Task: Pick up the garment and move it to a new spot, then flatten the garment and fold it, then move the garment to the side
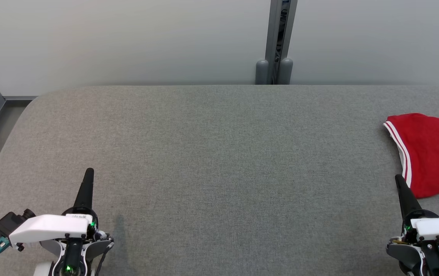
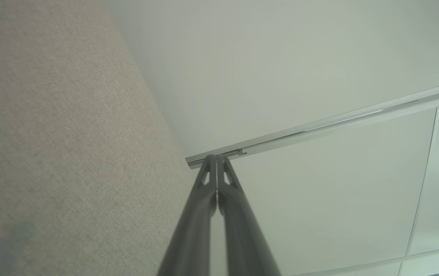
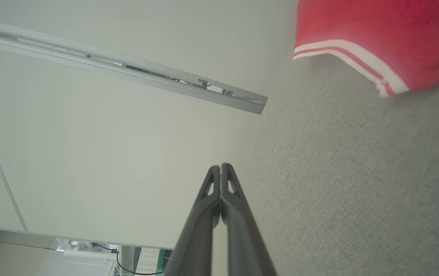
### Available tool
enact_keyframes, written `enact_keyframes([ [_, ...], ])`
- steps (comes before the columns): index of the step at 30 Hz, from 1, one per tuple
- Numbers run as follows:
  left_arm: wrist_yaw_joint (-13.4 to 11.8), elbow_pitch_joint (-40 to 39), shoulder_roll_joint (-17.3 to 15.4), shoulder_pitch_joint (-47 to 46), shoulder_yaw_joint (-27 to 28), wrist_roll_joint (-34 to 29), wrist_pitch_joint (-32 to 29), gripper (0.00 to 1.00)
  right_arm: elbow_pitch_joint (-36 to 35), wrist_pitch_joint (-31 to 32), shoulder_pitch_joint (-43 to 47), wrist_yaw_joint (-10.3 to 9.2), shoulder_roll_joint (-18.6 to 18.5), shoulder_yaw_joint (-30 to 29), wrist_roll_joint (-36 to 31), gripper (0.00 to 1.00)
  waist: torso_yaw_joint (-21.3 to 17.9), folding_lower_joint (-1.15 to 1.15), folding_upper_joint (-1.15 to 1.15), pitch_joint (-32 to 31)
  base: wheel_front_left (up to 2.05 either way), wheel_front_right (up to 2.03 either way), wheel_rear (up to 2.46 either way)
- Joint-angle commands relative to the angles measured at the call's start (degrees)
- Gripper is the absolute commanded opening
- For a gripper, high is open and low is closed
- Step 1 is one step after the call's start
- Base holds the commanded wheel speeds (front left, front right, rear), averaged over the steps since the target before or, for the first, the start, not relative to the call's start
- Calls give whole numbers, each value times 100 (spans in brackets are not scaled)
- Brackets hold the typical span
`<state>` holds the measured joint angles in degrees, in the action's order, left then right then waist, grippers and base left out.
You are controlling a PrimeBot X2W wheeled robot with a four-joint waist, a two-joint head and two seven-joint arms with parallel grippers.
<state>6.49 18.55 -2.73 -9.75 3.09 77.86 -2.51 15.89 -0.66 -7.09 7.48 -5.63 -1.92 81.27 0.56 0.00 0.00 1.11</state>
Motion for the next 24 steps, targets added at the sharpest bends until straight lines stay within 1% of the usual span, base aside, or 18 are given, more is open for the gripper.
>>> enact_keyframes([
  [1,34,-11,-36,-134,45,101,-31,0,-3,36,-88,2,-59,-41,116,0,-2,0,0,-3,0,0,0],
  [24,88,130,-42,-287,154,1011,-281,0,74,257,-178,2,-99,-134,1058,0,-36,0,0,-71,0,0,0],
])
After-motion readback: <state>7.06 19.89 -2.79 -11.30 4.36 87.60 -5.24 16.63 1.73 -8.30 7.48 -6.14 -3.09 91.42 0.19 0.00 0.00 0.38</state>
